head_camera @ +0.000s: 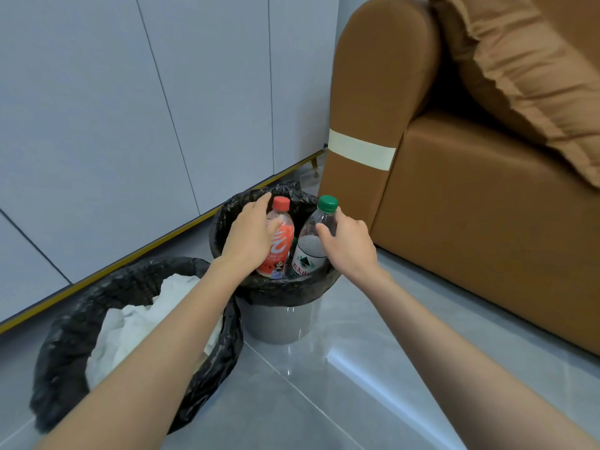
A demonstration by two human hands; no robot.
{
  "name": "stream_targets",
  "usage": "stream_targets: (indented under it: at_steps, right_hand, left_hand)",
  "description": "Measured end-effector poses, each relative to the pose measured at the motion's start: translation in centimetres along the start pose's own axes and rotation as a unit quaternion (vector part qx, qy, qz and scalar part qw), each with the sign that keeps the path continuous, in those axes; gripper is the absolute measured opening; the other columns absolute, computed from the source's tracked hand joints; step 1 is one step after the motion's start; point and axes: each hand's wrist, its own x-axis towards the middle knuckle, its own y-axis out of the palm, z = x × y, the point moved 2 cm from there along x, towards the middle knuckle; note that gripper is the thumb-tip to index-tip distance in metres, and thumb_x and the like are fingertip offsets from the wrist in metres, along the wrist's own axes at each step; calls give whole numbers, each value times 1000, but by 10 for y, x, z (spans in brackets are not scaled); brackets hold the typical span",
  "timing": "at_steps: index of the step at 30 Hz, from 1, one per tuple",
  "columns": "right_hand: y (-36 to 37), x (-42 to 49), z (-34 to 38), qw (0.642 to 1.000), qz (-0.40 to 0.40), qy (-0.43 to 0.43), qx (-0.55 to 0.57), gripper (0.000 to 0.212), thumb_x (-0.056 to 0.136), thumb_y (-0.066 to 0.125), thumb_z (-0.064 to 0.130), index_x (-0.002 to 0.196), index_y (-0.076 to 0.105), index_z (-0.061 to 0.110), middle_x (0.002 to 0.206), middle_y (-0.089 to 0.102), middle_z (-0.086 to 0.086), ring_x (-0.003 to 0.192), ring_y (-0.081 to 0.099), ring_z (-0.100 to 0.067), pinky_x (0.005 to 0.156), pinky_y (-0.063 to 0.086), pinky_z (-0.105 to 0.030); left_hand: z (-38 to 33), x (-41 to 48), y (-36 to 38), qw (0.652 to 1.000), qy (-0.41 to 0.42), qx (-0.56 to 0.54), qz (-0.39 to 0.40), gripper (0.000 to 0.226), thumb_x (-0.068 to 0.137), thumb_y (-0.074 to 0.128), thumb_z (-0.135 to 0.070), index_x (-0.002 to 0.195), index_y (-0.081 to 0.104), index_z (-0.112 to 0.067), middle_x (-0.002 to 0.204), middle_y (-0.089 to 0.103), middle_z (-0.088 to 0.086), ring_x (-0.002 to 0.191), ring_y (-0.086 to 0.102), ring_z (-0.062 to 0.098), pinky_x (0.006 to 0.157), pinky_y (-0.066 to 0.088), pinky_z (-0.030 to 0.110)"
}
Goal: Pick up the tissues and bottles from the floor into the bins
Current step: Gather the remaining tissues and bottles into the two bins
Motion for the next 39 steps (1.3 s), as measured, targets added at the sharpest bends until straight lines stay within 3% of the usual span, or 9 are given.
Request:
stream_targets:
  at_steps: [3,5,7,12,19,26,29,35,39]
  right_hand:
    - [-6,-1,-7,1000,-19,-4,24,41,97,43,35,128,47,8,94,60,-6,105,55,-33,67,38,-33]
    - [-15,-5,-10,999,-31,-1,43,41,97,45,32,135,45,15,118,60,-2,117,51,-28,82,46,-37]
    - [-24,-11,-14,997,-49,5,58,46,97,46,32,142,40,20,140,49,2,129,42,-22,98,41,-38]
    - [-43,-23,-44,991,-82,43,101,37,96,49,30,132,50,23,133,54,5,118,51,-17,96,46,-36]
    - [-73,-52,-120,980,-94,132,115,31,93,52,25,124,56,22,125,60,5,112,56,-16,97,45,-34]
    - [-110,-112,-220,973,-87,203,70,31,92,51,21,122,57,20,126,59,4,107,59,-17,93,44,-28]
    - [-127,-144,-267,965,-75,249,42,32,91,52,21,122,57,21,127,59,4,106,59,-20,93,44,-29]
    - [-168,-220,-358,929,-82,361,11,34,92,52,19,126,56,18,131,57,-1,119,54,-19,99,40,-30]
    - [-189,-274,-412,896,-92,434,1,35,90,53,19,124,56,17,130,56,-5,116,55,-23,95,42,-32]
  left_hand:
    - [-10,-7,5,999,17,-39,-24,56,97,50,-28,148,28,-20,145,42,6,107,60,18,97,46,37]
    - [-21,-13,8,997,31,-59,-38,52,97,49,-29,145,33,-21,141,47,2,99,60,13,94,47,35]
    - [-34,-19,10,994,36,-89,-47,48,97,50,-28,143,37,-22,136,52,-1,98,59,10,94,47,34]
    - [-77,-30,34,988,81,-127,-31,43,98,48,-27,140,41,-22,129,56,-4,91,54,3,83,40,19]
    - [-131,-41,90,982,122,-145,7,42,96,49,-27,138,43,-23,126,57,-4,95,58,8,90,46,29]
    - [-187,-73,185,975,123,-147,109,39,96,50,-25,135,46,-20,124,58,-3,97,60,16,93,47,37]
    - [-209,-92,228,968,129,-131,171,41,96,50,-24,136,45,-18,126,57,0,106,59,22,96,45,40]
    - [-266,-149,312,940,165,-70,289,44,97,48,-23,139,41,-14,132,54,7,116,55,26,100,41,36]
    - [-305,-192,352,909,213,-29,357,45,97,45,-26,141,37,-20,136,50,4,119,52,24,101,41,36]
